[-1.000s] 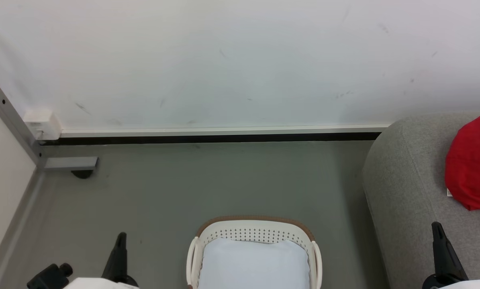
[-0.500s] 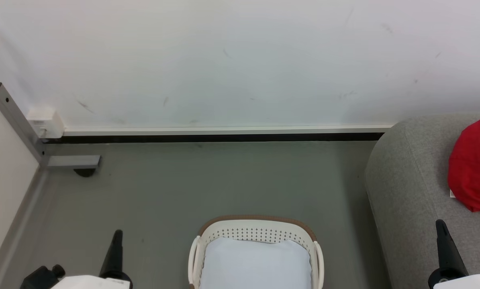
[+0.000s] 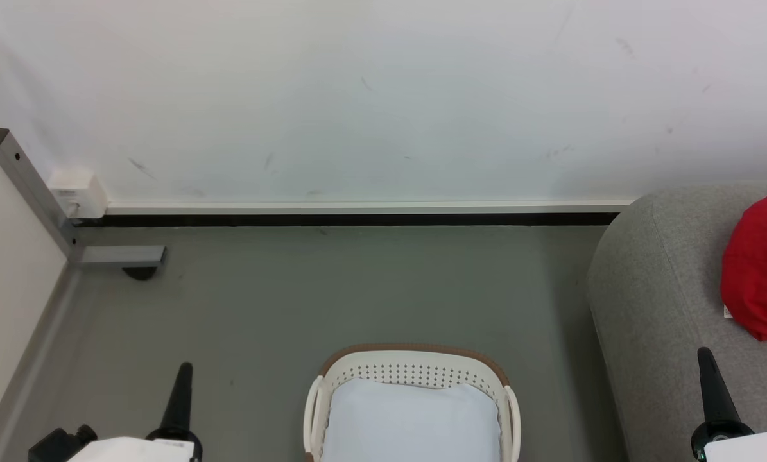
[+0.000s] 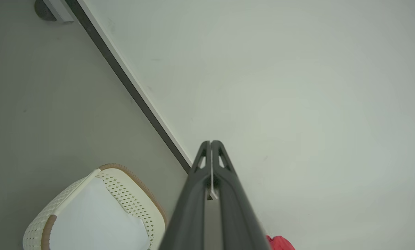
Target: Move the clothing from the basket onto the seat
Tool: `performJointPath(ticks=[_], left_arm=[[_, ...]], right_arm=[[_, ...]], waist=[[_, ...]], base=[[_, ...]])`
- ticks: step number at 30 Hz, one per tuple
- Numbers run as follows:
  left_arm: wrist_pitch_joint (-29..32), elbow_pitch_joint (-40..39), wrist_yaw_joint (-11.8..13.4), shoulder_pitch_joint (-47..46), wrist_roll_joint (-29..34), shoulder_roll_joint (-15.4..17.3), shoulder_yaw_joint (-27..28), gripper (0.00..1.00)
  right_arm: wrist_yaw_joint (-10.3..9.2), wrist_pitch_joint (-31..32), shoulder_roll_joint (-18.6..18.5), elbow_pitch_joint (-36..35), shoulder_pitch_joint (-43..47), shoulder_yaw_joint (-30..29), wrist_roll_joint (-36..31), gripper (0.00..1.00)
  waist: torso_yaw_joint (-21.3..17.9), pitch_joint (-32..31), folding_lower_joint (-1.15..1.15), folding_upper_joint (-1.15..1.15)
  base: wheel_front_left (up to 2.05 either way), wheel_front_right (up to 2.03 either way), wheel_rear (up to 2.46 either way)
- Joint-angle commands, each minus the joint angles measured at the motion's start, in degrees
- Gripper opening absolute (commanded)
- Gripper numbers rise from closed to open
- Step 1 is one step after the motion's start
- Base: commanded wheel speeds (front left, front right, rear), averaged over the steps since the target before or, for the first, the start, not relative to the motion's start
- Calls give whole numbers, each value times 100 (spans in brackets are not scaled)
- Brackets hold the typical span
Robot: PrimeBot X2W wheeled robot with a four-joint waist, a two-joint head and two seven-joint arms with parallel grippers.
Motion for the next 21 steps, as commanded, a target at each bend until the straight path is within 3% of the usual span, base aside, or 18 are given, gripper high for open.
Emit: performJointPath(ticks=[1, 21], left_arm=[[26, -61, 4, -118, -116, 28, 40, 0], [313, -152, 5, -132, -1160, 18, 145, 0]], right_arm=[[-7, 30, -25, -23, -82, -52, 115, 0], [-10, 321, 71, 58, -171, -212, 1118, 0]], waist=[[3, 0, 0, 0], [73, 10, 0, 0]], base=[[0, 0, 0], [0, 0, 0]])
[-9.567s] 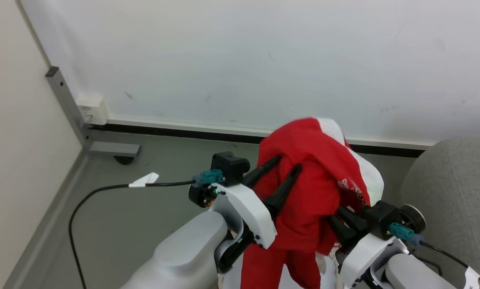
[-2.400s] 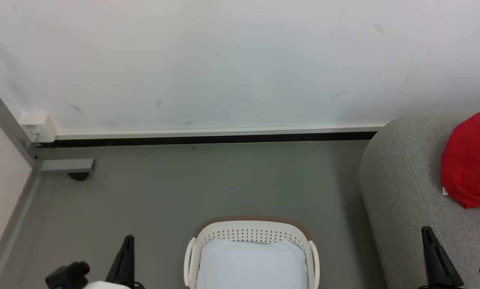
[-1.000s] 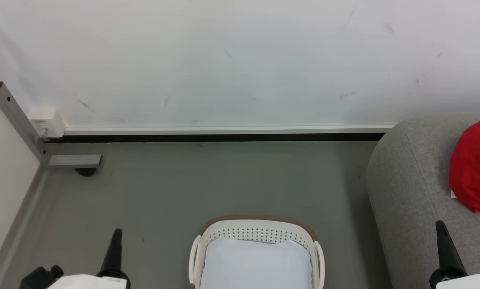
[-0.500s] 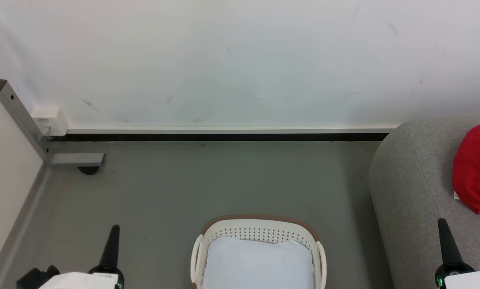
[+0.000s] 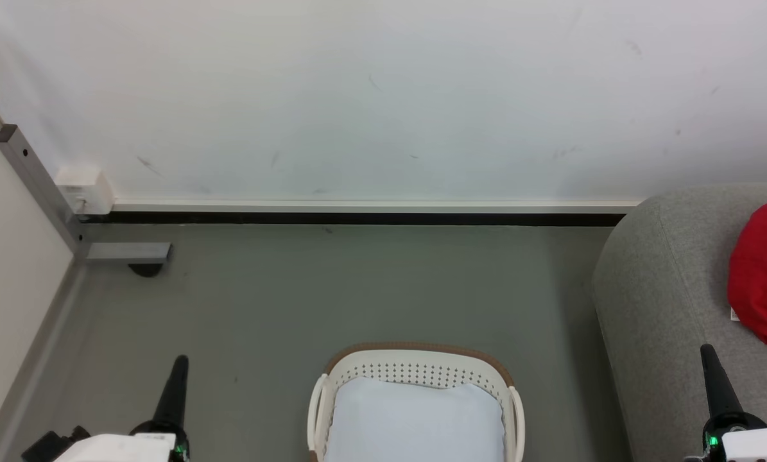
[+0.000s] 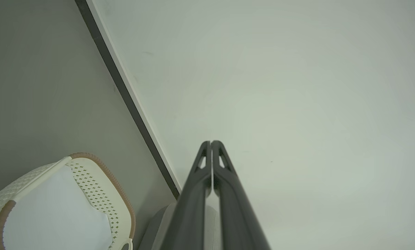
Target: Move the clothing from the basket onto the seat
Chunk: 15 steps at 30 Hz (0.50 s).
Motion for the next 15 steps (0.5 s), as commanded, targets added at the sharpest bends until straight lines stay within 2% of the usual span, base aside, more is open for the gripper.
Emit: performJointPath(ticks=[1, 15], left_arm=[[26, -63, 5, -85, -119, 24, 22, 0], [204, -108, 6, -97, -745, 17, 95, 0]], right_arm=[[-10, 30, 6, -6, -60, -50, 106, 0], [-11, 209, 58, 50, -137, -146, 712, 0]], waist=[[4, 1, 0, 0], [53, 7, 0, 0]], base=[[0, 0, 0], [0, 0, 0]])
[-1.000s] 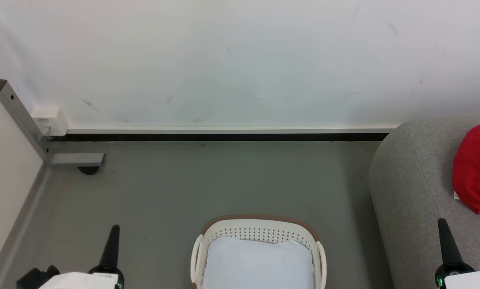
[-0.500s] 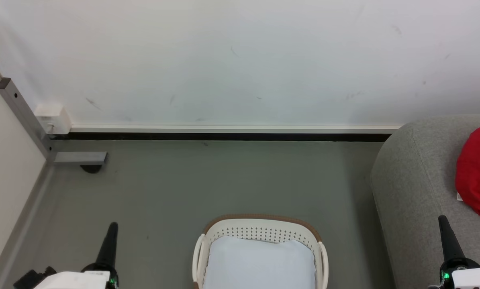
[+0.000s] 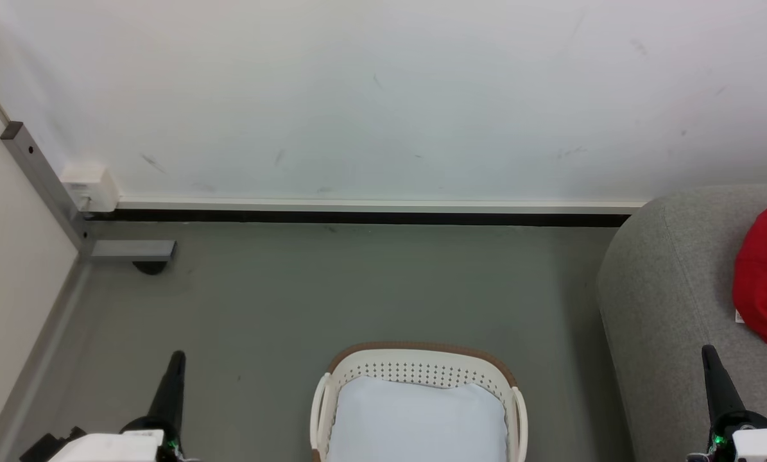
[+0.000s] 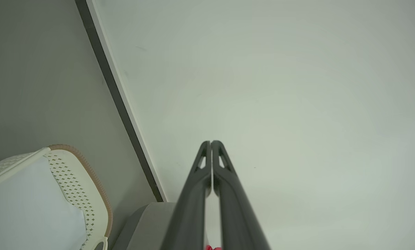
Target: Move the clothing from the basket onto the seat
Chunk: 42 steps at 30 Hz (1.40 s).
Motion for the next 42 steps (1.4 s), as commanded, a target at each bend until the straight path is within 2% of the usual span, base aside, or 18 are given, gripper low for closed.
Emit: performJointPath(ticks=[1, 24, 42], left_arm=[[50, -38, 5, -80, -116, 20, 40, 0], [275, -108, 6, -88, -984, 9, 121, 0], [272, -105, 6, -85, -966, 9, 117, 0]], right_arm=[[-10, 43, -5, 19, -114, -33, 122, 0], [-12, 283, 78, 82, -172, -174, 912, 0], [-12, 293, 99, 82, -174, -196, 862, 0]], waist=[[4, 0, 0, 0], [81, 11, -1, 0], [81, 11, -1, 0]], base=[[0, 0, 0], [0, 0, 0], [0, 0, 0]])
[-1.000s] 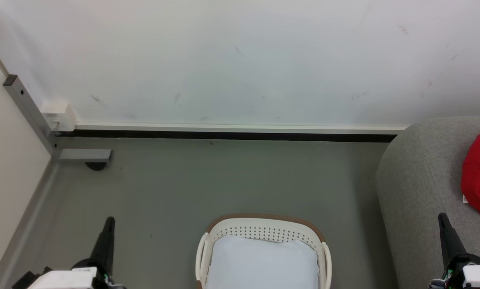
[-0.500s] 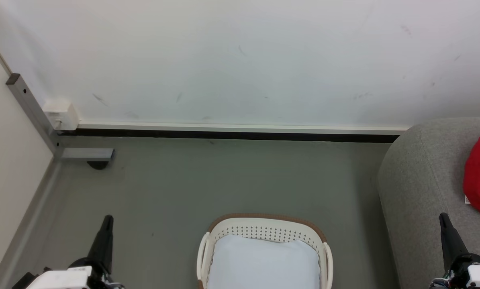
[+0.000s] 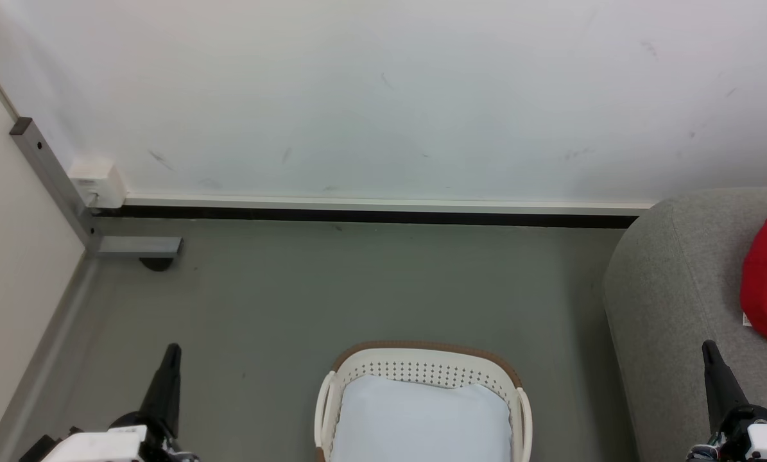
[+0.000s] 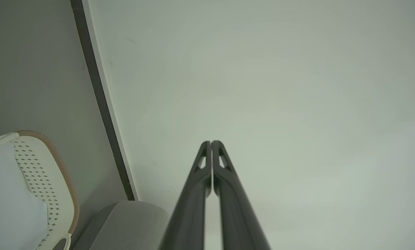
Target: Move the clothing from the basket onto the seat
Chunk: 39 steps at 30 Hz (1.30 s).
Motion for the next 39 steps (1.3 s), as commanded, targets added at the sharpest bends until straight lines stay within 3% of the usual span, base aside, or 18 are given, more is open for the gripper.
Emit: performJointPath(ticks=[1, 39], left_arm=[[22, -22, 6, -49, -75, 12, 10, 0], [21, -22, 6, -48, -75, 12, 9, 0]], right_arm=[[-12, 4, 7, 11, -64, -15, -15, 0], [-12, 46, 35, 14, -70, -55, -50, 0]], waist=[[0, 0, 0, 0], [0, 0, 0, 0]], base=[[0, 0, 0], [0, 0, 0]])
